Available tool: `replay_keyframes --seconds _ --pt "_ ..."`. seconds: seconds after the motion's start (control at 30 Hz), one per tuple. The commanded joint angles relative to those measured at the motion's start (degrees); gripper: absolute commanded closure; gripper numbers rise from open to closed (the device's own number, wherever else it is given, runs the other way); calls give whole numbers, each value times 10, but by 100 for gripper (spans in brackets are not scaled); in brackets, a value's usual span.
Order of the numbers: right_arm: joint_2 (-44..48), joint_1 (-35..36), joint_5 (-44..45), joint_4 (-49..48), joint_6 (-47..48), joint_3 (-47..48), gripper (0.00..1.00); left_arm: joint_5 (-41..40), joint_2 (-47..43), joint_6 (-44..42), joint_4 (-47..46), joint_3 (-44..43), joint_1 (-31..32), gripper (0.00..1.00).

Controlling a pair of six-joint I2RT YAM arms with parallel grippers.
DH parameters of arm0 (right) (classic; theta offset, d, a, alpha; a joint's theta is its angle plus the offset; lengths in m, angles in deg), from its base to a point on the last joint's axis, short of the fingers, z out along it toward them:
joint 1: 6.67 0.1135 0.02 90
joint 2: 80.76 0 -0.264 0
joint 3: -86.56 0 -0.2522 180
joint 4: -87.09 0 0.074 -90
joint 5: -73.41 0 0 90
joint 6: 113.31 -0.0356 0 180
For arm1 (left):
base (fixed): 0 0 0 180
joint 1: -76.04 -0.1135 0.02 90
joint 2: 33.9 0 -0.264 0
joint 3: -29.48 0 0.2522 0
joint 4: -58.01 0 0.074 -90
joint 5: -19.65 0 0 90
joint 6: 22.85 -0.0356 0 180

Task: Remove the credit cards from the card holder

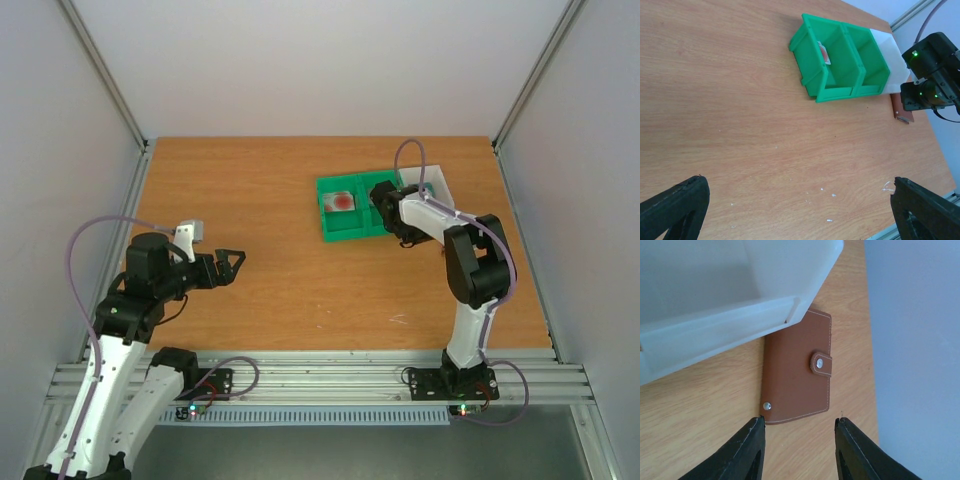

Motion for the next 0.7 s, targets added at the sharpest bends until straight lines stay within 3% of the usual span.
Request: replay_keyframes --seconds 0.0,0.67 --pt "-27 -18 16 -33 29 1 61 -2 -11 -13 -32 8 -3 1" --pt "-87 -56 8 -31 12 -23 62 3 6 -16 -33 7 -3 1"
